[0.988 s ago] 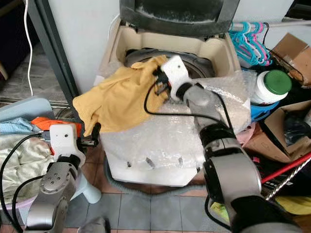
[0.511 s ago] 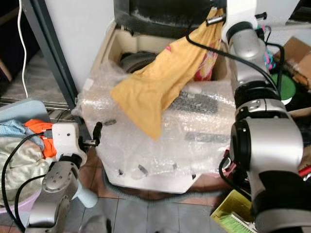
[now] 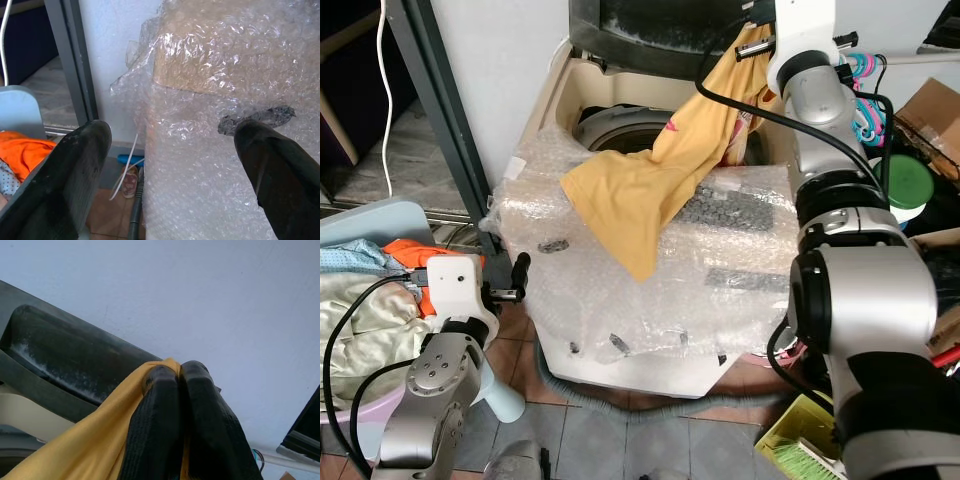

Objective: Clothes washing

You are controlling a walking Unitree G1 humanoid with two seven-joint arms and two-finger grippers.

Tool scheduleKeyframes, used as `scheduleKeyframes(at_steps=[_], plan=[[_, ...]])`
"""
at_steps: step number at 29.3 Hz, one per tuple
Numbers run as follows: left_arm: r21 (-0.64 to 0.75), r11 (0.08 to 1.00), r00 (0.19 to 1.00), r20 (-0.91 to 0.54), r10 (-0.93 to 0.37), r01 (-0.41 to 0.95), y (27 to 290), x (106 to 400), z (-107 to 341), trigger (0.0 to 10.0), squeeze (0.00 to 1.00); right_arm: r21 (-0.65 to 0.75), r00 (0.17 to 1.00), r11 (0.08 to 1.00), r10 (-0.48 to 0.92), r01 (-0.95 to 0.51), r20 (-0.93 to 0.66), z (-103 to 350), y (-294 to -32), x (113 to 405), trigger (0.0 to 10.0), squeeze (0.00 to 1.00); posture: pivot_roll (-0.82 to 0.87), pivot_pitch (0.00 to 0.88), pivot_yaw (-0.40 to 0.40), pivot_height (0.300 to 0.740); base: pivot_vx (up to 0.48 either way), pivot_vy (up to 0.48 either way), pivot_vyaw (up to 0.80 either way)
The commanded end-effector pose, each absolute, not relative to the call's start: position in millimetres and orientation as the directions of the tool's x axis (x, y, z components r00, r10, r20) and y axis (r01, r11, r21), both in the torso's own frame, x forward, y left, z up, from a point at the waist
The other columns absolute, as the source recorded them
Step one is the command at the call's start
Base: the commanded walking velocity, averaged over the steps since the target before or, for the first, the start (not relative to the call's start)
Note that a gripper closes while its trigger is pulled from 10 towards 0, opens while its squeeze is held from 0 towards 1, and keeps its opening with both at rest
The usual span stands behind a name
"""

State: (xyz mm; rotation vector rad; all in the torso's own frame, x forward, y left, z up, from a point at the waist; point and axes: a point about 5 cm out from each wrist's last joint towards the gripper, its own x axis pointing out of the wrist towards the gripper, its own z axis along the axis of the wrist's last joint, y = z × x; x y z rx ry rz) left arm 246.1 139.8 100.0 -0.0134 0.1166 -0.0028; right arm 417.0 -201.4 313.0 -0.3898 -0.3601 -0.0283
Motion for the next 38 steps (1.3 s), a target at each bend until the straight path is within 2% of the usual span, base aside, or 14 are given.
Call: scheduleKeyframes(at_steps=[1, 8, 9, 10, 11, 12, 14, 15, 16, 17, 22, 28, 31, 38], plan=[[-0.009, 1.0, 0.993, -0.12, -0.012, 0.011, 137.7, 246.3, 99.6, 10.0, 0.0, -0.362, 0.927, 0.925, 0.032, 0.113, 0.373, 322.3, -204.1, 416.0, 0.0, 0.0, 0.07, 0.0, -0.07, 0.74, 0.0, 0.0, 0.0], [-0.009, 1.0, 0.993, -0.12, -0.012, 0.011, 137.7, 246.3, 99.6, 10.0, 0.0, -0.362, 0.927, 0.925, 0.032, 0.113, 0.373, 322.3, -204.1, 416.0, 0.0, 0.0, 0.07, 0.0, -0.07, 0.74, 0.0, 0.0, 0.0], [-0.007, 1.0, 0.991, -0.133, -0.027, 0.026, 135.6, 248.3, 96.4, 10.0, 0.0, -0.421, 0.955, 0.899, 0.221, -0.121, 0.199, 254.6, -197.1, 407.6, 10.0, 0.0, 0.0, 0.0, -0.019, 0.74, 0.0, 0.0, 0.0], [-0.007, 1.0, 0.991, -0.133, -0.027, 0.026, 135.6, 248.3, 96.4, 10.0, 0.0, -0.421, 0.955, 0.899, 0.221, -0.121, 0.199, 254.6, -197.1, 407.6, 10.0, 0.0, 0.0, 0.0, -0.019, 0.74, 0.0, 0.0, 0.0], [-0.006, 0.999, 0.988, -0.147, -0.046, 0.045, 133.2, 250.9, 93.1, 10.0, 0.0, -0.405, 0.868, 0.796, 0.496, -0.45, 0.011, 182.4, -178.2, 376.4, 10.0, 0.0, 0.0, 0.0, -0.021, 0.74, 0.0, 0.0, 0.0], [-0.006, 0.999, 0.988, -0.147, -0.046, 0.045, 133.2, 250.9, 93.1, 10.0, 0.0, -0.405, 0.868, 0.796, 0.496, -0.45, 0.011, 182.4, -178.2, 376.4, 10.0, 0.0, 0.0, 0.0, -0.021, 0.74, 0.0, 0.0, 0.0], [-0.003, 0.999, 0.988, -0.148, -0.044, 0.044, 133.1, 251.6, 92.8, 10.0, 0.0, -0.372, 0.82, 0.754, 0.571, -0.541, -0.035, 163.4, -168.0, 365.7, 10.0, 0.0, 0.0, 0.0, -0.021, 0.74, 0.0, 0.0, 0.0], [-0.002, 0.999, 0.988, -0.148, -0.042, 0.042, 133.3, 251.6, 92.8, 10.0, 0.0, -0.378, 0.812, 0.744, 0.582, -0.551, -0.04, 161.5, -165.9, 364.8, 10.0, 0.16, 0.0, 0.0, -0.021, 0.74, 0.0, 0.0, 0.0], [-0.002, 0.999, 0.988, -0.148, -0.042, 0.042, 133.3, 251.6, 92.8, 10.0, 0.0, -0.378, 0.812, 0.744, 0.582, -0.551, -0.04, 161.5, -165.9, 364.8, 10.0, 0.16, 0.0, 0.0, -0.021, 0.74, 0.0, 0.0, 0.0], [-0.001, 0.999, 0.988, -0.148, -0.041, 0.041, 133.4, 251.5, 92.9, 10.0, 0.0, -0.367, 0.799, 0.734, 0.599, -0.571, -0.044, 159.6, -163.3, 363.6, 10.0, 1.0, 0.01, 0.0, -0.024, 0.74, 0.0, 0.0, 0.0], [0.002, 0.999, 0.988, -0.147, -0.034, 0.035, 135.1, 250.8, 92.8, 10.0, 0.0, -0.372, 0.791, 0.727, 0.61, -0.577, -0.035, 158.3, -158.4, 356.1, 10.0, 1.0, 0.02, 0.0, -0.027, 0.74, 0.0, 0.0, 0.0], [0.005, 1.0, 0.988, -0.15, -0.027, 0.028, 138.1, 250.1, 91.6, 10.0, 0.0, -0.353, 0.79, 0.754, 0.61, -0.554, 0.061, 170.4, -156.0, 345.1, 10.0, 1.0, 0.01, 0.0, -0.029, 0.74, 0.0, 0.0, 0.0], [0.012, 1.0, 0.99, -0.139, -0.001, 0.003, 139.8, 251.5, 92.7, 10.0, 0.0, -0.358, 0.833, 0.833, 0.513, -0.423, 0.209, 187.3, -159.8, 341.8, 10.0, 1.0, 0.01, 0.0, -0.031, 0.74, 0.0, 0.0, 0.0], [0.04, 0.998, 0.99, -0.134, 0.045, -0.04, 145.1, 253.7, 92.7, 10.0, 0.0, -0.314, 0.879, 0.892, 0.407, -0.325, 0.247, 177.1, -162.5, 317.4, 10.0, 1.0, 0.01, 0.0, -0.026, 0.74, 0.0, 0.0, 0.0]])
